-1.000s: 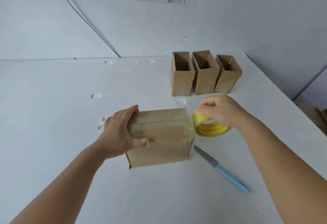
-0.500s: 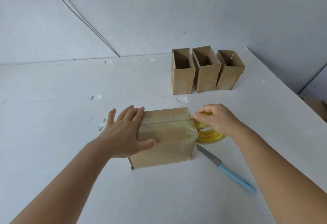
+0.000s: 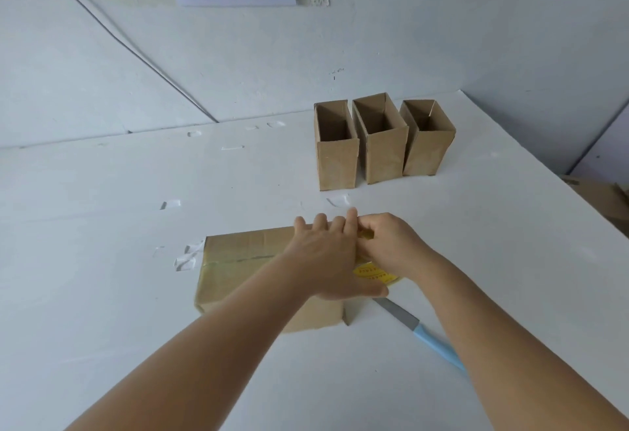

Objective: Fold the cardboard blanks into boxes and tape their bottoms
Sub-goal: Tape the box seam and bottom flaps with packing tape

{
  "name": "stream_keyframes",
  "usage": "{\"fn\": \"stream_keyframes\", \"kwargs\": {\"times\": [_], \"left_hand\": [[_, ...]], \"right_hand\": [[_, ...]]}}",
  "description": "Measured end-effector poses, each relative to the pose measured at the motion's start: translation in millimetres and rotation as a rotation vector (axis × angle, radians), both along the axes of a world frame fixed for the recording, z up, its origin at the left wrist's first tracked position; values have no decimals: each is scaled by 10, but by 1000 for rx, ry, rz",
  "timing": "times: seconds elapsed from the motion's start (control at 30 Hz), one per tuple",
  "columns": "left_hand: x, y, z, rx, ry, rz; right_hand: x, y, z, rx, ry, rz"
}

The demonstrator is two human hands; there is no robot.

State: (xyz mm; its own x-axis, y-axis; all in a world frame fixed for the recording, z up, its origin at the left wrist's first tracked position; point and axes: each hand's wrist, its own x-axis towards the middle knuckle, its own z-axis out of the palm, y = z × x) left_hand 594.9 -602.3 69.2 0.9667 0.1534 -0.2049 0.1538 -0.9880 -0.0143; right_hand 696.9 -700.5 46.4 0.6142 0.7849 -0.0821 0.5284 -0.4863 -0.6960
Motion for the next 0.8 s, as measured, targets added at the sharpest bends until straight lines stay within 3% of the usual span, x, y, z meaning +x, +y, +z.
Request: {"fn": "stream_keyframes", "kwargs": {"times": [0.17, 0.37, 0.43, 0.57, 0.8], "left_hand": [[-16, 65, -153, -42, -115, 21], [-1, 82, -176, -66, -127, 63], [1, 86, -184, -71, -118, 73], [4, 87, -217, -80, -93, 77], [58, 134, -106, -155, -24, 117]], "right_hand": [[101, -126, -89, 37, 177, 59], [301, -340, -184, 243, 625, 91], [316, -352, -243, 217, 577, 94], [359, -271, -272, -81, 237, 113], [448, -326, -209, -139, 113, 126]]}}
